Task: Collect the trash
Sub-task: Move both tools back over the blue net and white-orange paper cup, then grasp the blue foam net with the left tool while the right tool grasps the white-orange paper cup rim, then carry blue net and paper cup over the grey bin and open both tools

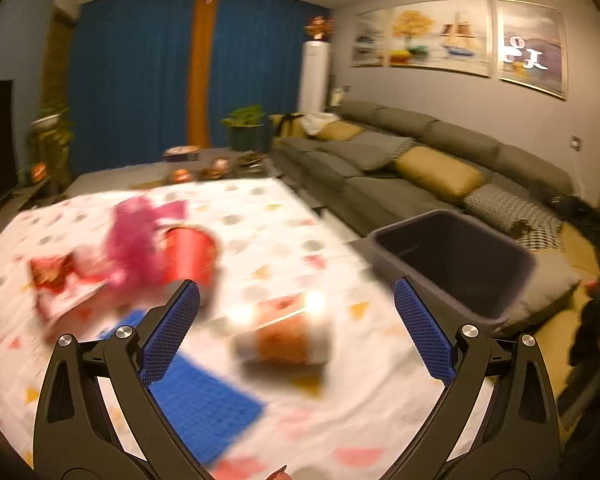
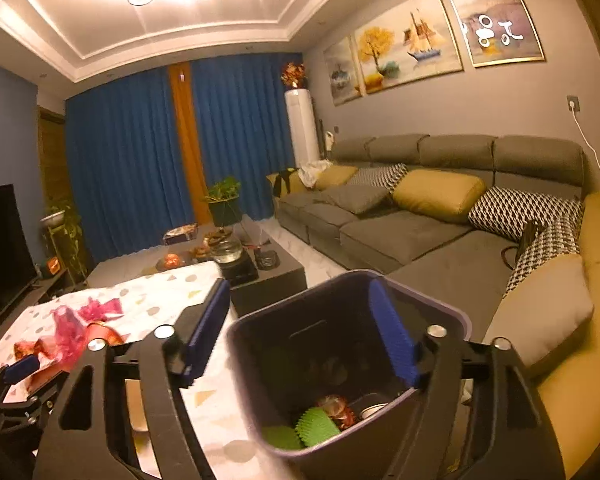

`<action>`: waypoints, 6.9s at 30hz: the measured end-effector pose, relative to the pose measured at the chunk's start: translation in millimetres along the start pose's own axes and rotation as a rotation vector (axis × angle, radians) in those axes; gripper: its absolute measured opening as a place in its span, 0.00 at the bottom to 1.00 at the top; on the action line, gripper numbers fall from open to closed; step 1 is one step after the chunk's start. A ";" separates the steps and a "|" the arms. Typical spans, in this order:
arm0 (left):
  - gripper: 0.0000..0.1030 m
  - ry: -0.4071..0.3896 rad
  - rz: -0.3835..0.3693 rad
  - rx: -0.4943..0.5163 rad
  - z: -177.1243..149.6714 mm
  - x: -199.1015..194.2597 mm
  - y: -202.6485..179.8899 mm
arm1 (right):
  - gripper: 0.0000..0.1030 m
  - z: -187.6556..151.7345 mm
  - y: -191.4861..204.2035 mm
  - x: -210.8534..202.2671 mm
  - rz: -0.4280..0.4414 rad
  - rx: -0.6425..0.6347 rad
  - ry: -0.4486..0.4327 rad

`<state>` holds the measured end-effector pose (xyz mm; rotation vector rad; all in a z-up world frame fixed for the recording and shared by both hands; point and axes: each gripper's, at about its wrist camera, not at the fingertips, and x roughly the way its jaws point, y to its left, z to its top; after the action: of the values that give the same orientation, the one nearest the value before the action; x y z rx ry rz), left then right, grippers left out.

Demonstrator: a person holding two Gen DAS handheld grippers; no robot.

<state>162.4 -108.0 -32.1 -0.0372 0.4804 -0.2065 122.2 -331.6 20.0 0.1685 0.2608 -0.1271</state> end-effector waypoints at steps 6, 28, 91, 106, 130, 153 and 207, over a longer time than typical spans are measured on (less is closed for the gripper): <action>0.93 0.011 0.111 -0.027 -24.0 -29.8 38.2 | 0.78 -22.5 33.5 -23.9 0.057 -0.041 0.024; 0.89 0.210 0.171 -0.216 -53.8 -3.7 109.1 | 0.79 -66.1 103.4 -30.7 0.174 -0.127 0.132; 0.05 0.148 -0.001 -0.369 -54.1 -41.8 146.5 | 0.04 -94.4 161.6 7.4 0.486 -0.151 0.355; 0.05 0.077 -0.036 -0.310 -34.0 -73.1 125.5 | 0.04 -73.3 148.0 -38.1 0.476 -0.154 0.279; 0.05 0.055 -0.112 -0.169 2.6 -55.3 55.3 | 0.04 -57.0 109.0 -48.6 0.416 -0.113 0.219; 0.05 0.022 -0.336 0.031 60.6 35.5 -98.9 | 0.04 -28.3 -1.4 -10.5 0.158 0.006 0.153; 0.48 0.222 -0.410 0.045 21.2 129.9 -126.0 | 0.04 -46.2 -17.8 41.5 0.112 0.033 0.278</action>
<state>261.0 -258.3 -61.8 -0.0696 0.6867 -0.6277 148.0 -344.9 -37.7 0.2337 0.5254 0.0035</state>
